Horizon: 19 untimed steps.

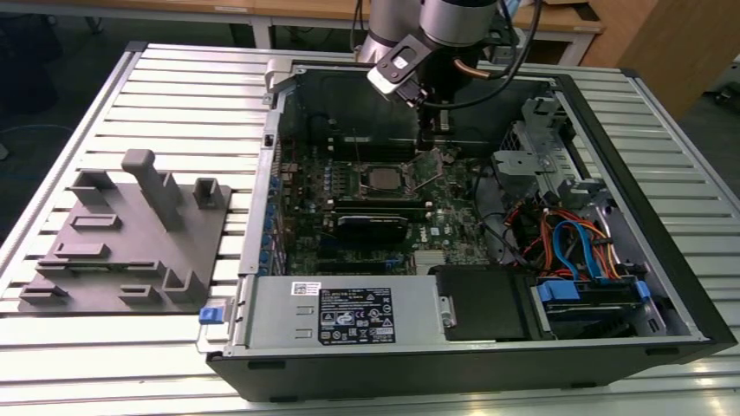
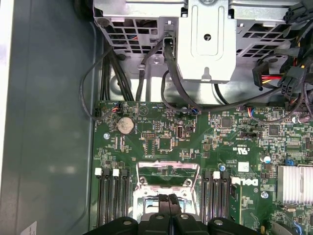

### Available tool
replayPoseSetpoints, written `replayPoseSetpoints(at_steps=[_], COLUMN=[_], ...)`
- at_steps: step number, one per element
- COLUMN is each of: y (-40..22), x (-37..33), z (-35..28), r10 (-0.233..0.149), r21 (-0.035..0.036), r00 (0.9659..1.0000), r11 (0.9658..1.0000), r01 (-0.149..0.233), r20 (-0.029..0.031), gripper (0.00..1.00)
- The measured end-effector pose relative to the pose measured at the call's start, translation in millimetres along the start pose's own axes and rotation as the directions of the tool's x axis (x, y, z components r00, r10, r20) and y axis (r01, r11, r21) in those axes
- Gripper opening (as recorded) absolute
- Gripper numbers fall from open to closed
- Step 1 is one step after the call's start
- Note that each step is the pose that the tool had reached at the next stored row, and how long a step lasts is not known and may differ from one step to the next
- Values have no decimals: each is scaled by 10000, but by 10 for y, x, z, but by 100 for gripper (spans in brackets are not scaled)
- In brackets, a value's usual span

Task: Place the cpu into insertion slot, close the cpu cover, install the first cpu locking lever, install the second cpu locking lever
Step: 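Close the cpu cover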

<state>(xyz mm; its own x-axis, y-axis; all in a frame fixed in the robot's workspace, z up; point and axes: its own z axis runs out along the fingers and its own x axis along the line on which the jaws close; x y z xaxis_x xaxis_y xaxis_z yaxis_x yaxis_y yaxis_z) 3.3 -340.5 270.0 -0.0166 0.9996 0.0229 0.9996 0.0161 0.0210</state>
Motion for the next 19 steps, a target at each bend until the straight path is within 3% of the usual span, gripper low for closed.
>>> replayPoseSetpoints(at_steps=[19], y=[58], x=[-1], z=[1], r10=[0], r21=[0], r00=[10000], r11=[10000], r01=[0], r20=[1], gripper=[10])
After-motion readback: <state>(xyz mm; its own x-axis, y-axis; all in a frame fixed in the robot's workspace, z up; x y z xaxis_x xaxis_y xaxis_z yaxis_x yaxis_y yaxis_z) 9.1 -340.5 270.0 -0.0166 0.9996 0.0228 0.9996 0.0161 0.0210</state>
